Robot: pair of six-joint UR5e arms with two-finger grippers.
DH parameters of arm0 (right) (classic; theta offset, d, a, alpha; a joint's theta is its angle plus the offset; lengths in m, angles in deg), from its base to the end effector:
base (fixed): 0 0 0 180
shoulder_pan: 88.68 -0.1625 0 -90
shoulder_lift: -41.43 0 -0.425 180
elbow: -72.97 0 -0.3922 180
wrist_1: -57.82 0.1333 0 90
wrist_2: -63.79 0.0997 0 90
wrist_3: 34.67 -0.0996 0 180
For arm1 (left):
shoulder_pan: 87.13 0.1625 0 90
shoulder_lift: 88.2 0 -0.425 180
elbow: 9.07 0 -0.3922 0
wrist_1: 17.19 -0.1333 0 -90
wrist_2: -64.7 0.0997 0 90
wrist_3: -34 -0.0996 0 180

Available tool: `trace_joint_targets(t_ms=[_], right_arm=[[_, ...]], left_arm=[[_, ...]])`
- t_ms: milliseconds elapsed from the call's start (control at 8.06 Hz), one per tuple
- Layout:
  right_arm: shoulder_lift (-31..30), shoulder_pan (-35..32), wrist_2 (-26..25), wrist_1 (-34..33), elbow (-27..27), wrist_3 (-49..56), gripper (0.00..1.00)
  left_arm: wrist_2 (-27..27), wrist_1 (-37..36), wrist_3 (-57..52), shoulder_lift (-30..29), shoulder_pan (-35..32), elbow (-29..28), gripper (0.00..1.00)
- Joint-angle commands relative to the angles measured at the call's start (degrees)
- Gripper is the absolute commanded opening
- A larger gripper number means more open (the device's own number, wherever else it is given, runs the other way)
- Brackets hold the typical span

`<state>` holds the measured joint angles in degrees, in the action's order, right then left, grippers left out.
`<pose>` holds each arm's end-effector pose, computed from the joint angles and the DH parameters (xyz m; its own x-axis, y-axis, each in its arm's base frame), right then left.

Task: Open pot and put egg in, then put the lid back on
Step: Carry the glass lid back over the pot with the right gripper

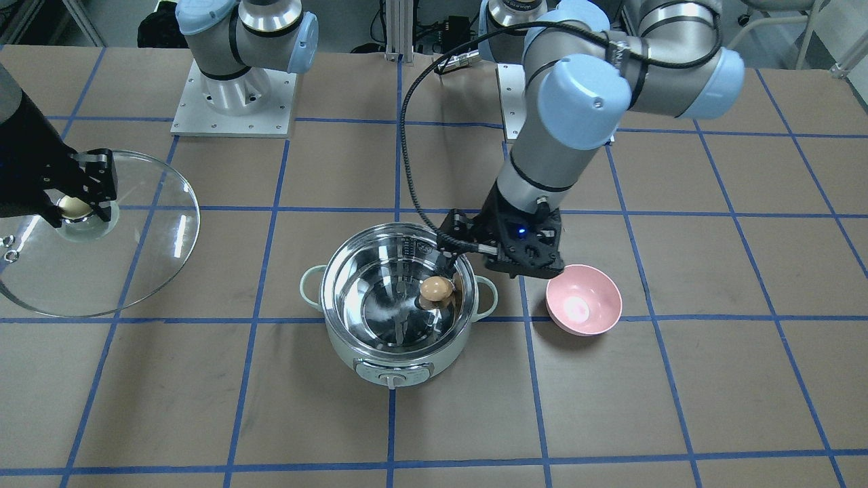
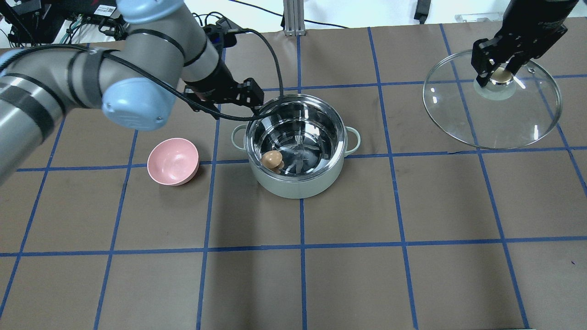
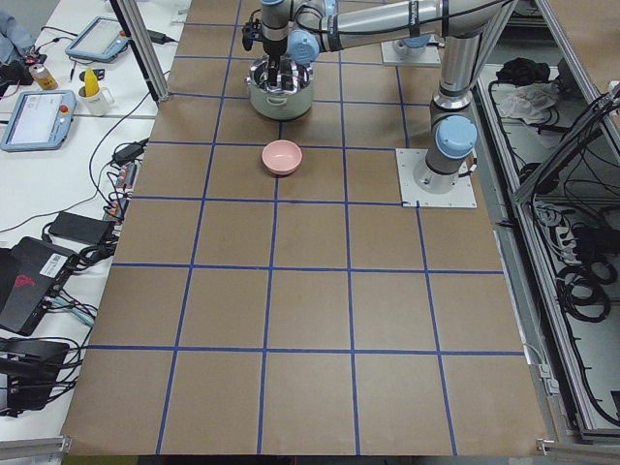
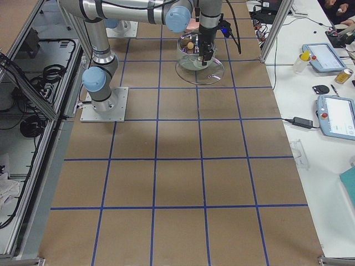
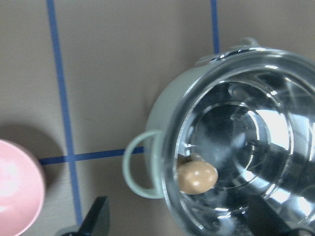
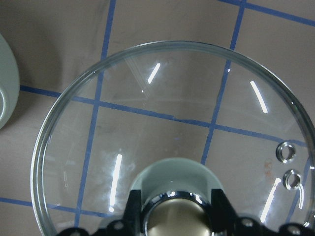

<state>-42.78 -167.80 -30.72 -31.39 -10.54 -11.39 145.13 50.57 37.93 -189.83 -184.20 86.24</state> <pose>0.0223 -0.5487 0.4907 -0.9739 -0.2154 0.0716 -0.2135 0.9764 0.0325 -0.2188 -0.5464 0.3759 -0.9828 0.0686 0.1715 0.0553 0.9952 -0.0808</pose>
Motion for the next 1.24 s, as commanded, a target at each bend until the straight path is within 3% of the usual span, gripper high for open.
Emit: trace_joint_targets(t_ms=[0, 372, 496, 620, 745, 993, 1117], right_arm=[[-0.42, -2.77, 6.49, -1.49, -0.34, -0.87, 0.0], [3.24, -18.04, 5.03, -8.77, -0.6, -11.48, 0.0], [4.83, -23.92, 3.99, -10.35, -0.6, -11.68, 0.0], [7.11, -28.5, -1.25, -11.41, -0.51, -11.77, 0.0], [8.96, -31.16, -1.38, -13.51, -0.43, -14.47, 0.0], [11.17, -31.8, 4.55, -15.9, 0.1, -14.5, 0.0], [11.79, -31.8, 5.9, -16.08, 0.19, -14.5, 0.0]], left_arm=[[5.67, 12.19, -7.78, 7.56, 8.37, -0.04, 1.0], [8.41, 13.01, -7.45, 8.28, 8.84, 0.23, 1.0], [8.77, 16.67, -6.58, 9.24, 8.57, -0.21, 1.0], [8.86, 21.84, -3.87, 10.3, 8.22, -2.21, 1.0], [8.87, 27.64, -0.02, 10.92, 6.65, -6.23, 1.0], [14.36, 31.56, 0.29, 11.89, 2.96, -8.74, 1.0], [13.88, 31.39, 0.2, 11.89, 2.95, -8.74, 1.0]])
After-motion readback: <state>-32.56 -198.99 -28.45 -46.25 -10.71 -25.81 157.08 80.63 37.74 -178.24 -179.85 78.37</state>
